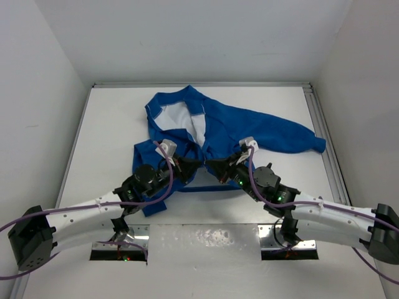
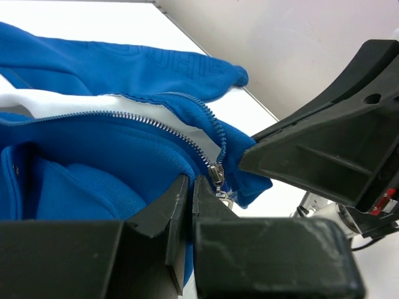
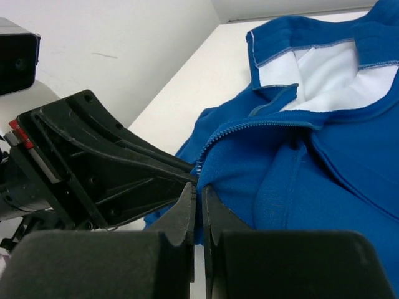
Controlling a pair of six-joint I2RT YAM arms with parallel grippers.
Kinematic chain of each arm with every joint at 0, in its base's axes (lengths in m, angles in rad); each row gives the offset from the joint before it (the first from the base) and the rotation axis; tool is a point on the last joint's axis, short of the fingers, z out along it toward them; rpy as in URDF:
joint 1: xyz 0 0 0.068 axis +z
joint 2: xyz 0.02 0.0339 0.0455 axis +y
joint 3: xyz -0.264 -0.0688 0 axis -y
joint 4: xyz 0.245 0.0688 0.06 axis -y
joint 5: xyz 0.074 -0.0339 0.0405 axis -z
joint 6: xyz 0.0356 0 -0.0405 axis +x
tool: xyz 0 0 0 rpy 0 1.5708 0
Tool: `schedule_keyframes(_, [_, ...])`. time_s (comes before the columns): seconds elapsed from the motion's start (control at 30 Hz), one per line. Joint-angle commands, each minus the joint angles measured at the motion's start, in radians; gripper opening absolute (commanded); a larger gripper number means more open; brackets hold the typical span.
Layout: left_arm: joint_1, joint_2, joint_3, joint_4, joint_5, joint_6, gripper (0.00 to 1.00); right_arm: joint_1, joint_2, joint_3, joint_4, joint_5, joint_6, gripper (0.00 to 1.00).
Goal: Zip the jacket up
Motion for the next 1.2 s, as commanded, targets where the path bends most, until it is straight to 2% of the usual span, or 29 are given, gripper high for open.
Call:
schedule_keyframes(0.0, [-0.001,-0.019,0.032,0.036,0.074,-0.046,0.0,0.01,-0.007,0.074,0.023,-0.015,0.006,0.0])
schedule_keyframes(0.3, [-0.001,-0.168,0.005,-0.018,0.143,-0.147,0.0,0.008,0.085,0.089,0.017,0.048,-0.017,0.0])
schedule_keyframes(0.6, [-0.001,-0.248,-0.028,-0.053,0.131,-0.193,0.0,0.007,0.077,0.046,0.024,0.077,0.0,0.0])
schedule_keyframes(0.7, [-0.001,-0.231,-0.032,-0.093,0.117,-0.201,0.0,0.008,0.034,0.049,0.014,0.05,0.0,0.0])
schedule_keyframes(0.87, [-0.001,-0.186,-0.089,-0.061,0.137,-0.241,0.0,0.007,0.006,0.086,-0.034,0.008,0.007,0.0])
schedule_keyframes(1.0, [-0.001,-0.14,-0.086,-0.064,0.159,-0.253,0.0,0.008,0.058,0.133,-0.054,0.036,-0.019,0.0])
schedule_keyframes(1.17, [-0.001,-0.163,-0.039,-0.113,0.181,-0.238,0.0,-0.003,0.144,0.152,-0.054,0.066,-0.029,0.0])
